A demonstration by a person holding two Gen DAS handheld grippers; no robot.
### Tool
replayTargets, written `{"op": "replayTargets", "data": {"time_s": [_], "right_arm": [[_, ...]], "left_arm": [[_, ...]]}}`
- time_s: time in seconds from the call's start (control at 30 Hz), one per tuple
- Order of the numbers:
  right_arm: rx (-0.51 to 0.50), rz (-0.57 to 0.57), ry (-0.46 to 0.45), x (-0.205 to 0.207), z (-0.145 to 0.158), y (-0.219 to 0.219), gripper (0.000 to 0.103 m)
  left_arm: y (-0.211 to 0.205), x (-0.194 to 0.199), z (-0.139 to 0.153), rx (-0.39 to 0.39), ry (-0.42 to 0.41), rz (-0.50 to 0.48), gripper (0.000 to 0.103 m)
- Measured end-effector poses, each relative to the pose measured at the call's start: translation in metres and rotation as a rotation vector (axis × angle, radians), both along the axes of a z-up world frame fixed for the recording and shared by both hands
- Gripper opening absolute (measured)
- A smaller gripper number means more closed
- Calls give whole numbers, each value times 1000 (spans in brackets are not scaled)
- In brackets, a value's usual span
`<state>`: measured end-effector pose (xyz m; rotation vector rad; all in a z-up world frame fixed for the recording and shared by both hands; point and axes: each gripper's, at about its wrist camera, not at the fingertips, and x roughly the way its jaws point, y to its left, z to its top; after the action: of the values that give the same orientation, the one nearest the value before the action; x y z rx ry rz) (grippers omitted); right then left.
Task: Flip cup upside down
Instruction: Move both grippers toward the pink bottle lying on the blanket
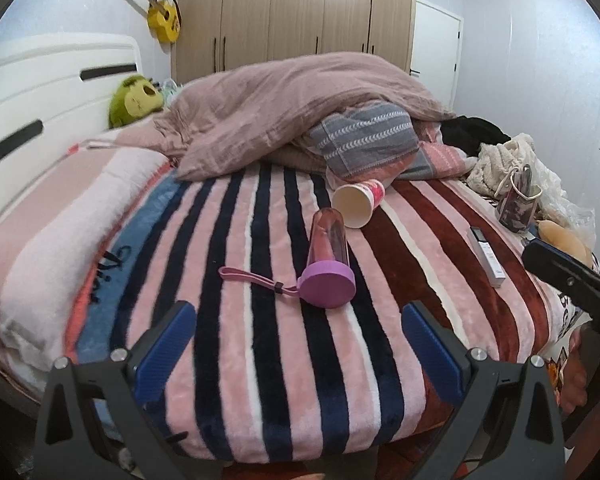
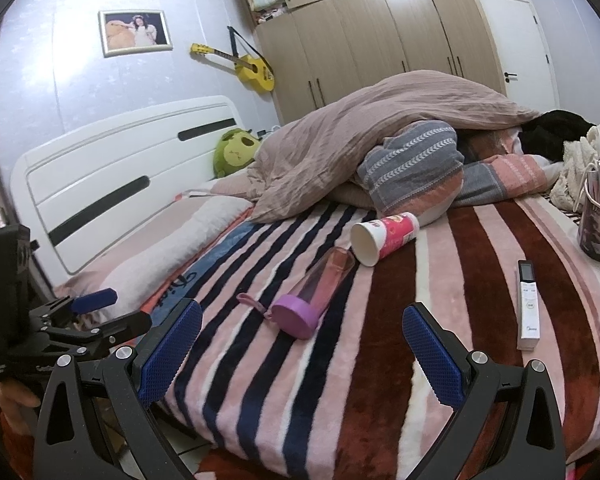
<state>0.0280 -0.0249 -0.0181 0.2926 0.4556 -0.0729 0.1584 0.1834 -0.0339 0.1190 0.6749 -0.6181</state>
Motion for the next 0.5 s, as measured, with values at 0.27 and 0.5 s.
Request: {"op": "replayTargets", "data": {"time_s": [0.27,0.5], "right_arm": [[18,3,75,59,-38,-36,101],[104,-19,191,111,-94,-73,101]], "left_arm": [[-47,70,-50,10,124,-55,102],[-98,123,-103,39,240,-118,94]]}}
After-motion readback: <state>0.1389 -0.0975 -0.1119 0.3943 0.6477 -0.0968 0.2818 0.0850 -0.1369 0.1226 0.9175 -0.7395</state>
